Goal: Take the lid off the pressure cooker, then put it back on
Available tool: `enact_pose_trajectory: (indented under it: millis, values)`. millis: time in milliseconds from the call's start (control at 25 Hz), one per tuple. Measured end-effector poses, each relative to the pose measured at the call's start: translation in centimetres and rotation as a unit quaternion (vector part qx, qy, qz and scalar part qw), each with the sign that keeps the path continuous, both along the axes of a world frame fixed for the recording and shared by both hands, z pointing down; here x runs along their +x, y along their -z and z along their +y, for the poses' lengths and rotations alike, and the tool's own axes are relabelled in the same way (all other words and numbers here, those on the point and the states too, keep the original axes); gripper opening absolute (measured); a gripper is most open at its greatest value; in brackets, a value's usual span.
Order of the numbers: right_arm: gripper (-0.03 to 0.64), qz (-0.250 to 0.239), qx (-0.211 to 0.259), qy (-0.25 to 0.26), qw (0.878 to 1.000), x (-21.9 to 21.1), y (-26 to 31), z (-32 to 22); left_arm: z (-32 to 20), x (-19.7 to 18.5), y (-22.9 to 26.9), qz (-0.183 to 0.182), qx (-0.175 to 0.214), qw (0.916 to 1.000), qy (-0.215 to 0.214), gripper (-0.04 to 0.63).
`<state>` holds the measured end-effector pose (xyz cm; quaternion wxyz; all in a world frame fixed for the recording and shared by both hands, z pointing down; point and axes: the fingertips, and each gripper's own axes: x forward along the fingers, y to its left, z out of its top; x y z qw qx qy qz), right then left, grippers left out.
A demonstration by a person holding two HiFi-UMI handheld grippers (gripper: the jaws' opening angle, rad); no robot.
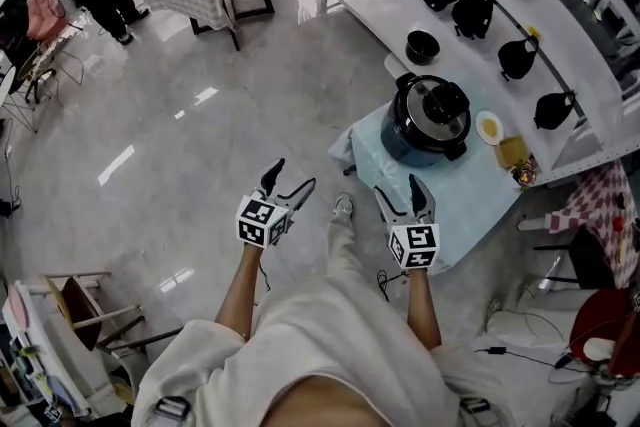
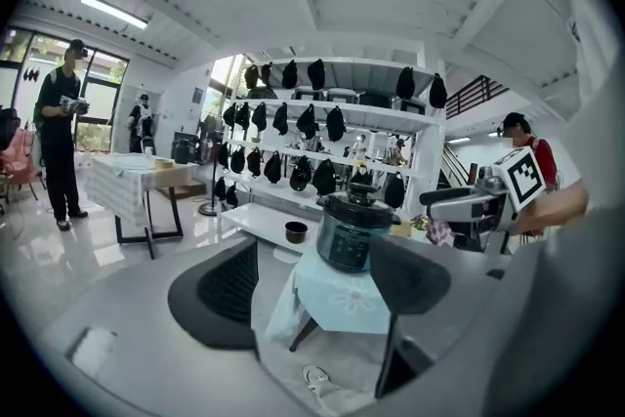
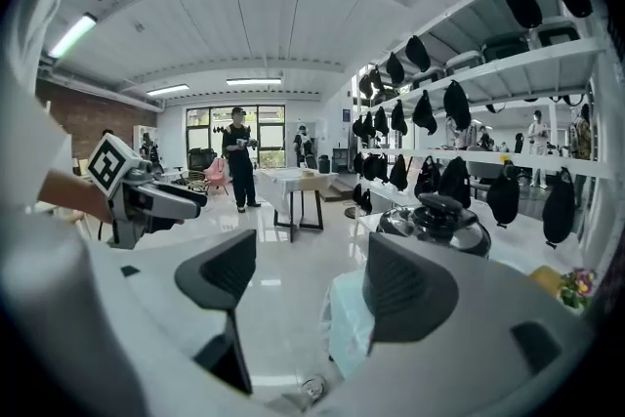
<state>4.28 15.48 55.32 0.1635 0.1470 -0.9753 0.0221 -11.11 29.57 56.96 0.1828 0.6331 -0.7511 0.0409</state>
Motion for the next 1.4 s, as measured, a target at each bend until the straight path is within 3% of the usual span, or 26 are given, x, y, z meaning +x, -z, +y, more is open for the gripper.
enact_pose_trajectory:
  millis: [480,800,1120,1280,1400]
  values:
    - [0.334,-0.043,0.015,0.053,0.998,-13.5,6.4,-16.4,-18.3,-10.9,4.6,-0.023,0.008,0.9995,0.02,0.339]
    - [0.333,-0.053,-0.014,0.054,0.997,-16.7,6.8,-22.8,-27.2,-14.3,5.0,-0.03,0.008,0.9995,0.001,0.339]
    - [0.333,-0.04,-0.023,-0.013,0.999,-14.5,5.6,-27.4,-35.7,-12.8,3.9,-0.023,-0.005,0.9953,-0.094,0.339]
    - [0.333,-0.031,-0.024,-0.075,0.996,-11.8,4.9,-29.6,-40.9,-10.3,3.3,-0.018,-0.007,0.9851,-0.171,0.339]
    - [0.333,-0.02,-0.025,-0.126,0.991,-9.8,4.1,-31.5,-44.8,-8.0,3.0,-0.015,-0.008,0.9724,-0.233,0.339]
